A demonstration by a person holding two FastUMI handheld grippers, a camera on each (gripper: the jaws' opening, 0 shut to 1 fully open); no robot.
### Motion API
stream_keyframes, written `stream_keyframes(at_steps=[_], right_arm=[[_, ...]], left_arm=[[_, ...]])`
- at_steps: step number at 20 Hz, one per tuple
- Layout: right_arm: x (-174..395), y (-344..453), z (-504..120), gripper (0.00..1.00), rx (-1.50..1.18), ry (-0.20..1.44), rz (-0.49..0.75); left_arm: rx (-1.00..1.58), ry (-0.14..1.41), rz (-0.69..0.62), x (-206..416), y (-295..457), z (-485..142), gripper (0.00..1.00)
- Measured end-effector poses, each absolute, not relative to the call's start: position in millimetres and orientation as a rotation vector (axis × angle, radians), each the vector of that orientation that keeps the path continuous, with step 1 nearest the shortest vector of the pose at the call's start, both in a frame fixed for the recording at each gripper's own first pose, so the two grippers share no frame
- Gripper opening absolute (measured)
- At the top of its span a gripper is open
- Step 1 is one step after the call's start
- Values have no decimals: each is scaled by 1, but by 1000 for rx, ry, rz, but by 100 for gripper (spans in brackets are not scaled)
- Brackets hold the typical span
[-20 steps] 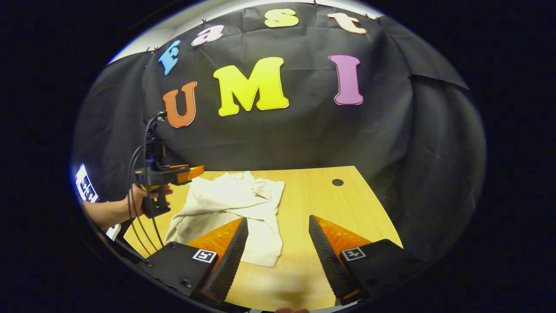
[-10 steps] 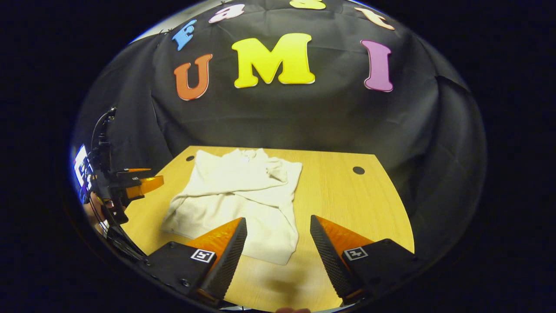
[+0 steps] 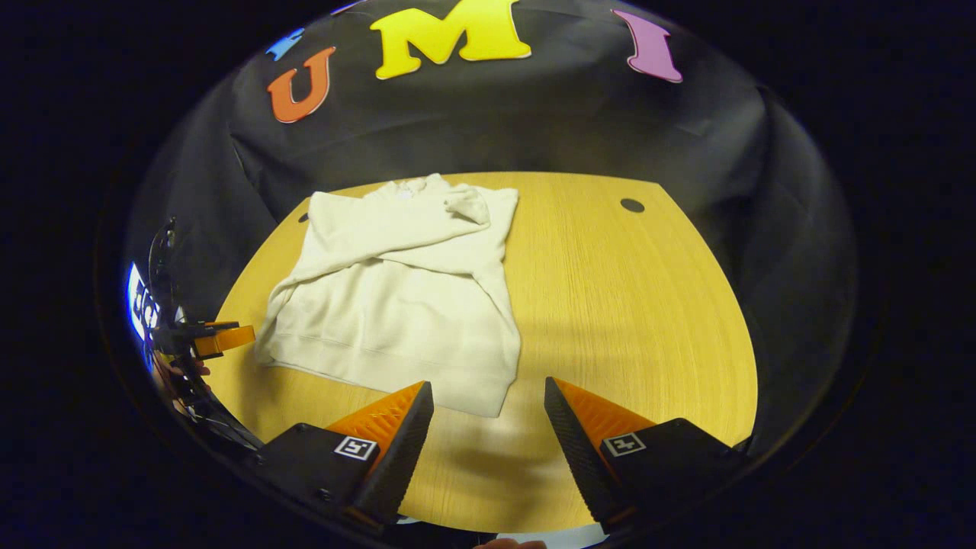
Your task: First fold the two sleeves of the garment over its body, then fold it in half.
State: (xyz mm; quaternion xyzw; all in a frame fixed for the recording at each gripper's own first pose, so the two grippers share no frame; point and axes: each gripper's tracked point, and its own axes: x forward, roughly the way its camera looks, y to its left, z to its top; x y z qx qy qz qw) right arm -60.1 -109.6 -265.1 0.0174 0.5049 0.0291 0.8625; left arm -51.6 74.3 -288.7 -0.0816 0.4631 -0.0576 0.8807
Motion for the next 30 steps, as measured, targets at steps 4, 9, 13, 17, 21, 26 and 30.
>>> stream_keyframes(at_steps=[4,9,13,17,21,26,30], right_arm=[[-59,-109,-308,92,16,1177,26],[-43,-100,-344,92,-46,1227,-10],[-41,-91,-359,90,-4,1264,-53],[-41,-90,-360,92,24,1276,-73],[-42,-85,-360,77,46,1278,-55],[-39,-75,-361,19,153,1274,-40],[-40,-72,-359,2,267,1277,-42]], left_arm=[[-277,1048,-136,-52,65,-303,99],[-255,1091,-114,-51,72,-314,98],[-242,1150,-78,-53,75,-317,96],[-278,1194,-24,-57,73,-316,91],[-254,1236,15,-62,79,-322,38],[-274,1232,-26,-60,72,-320,19],[-307,1196,-84,-60,67,-312,7]])
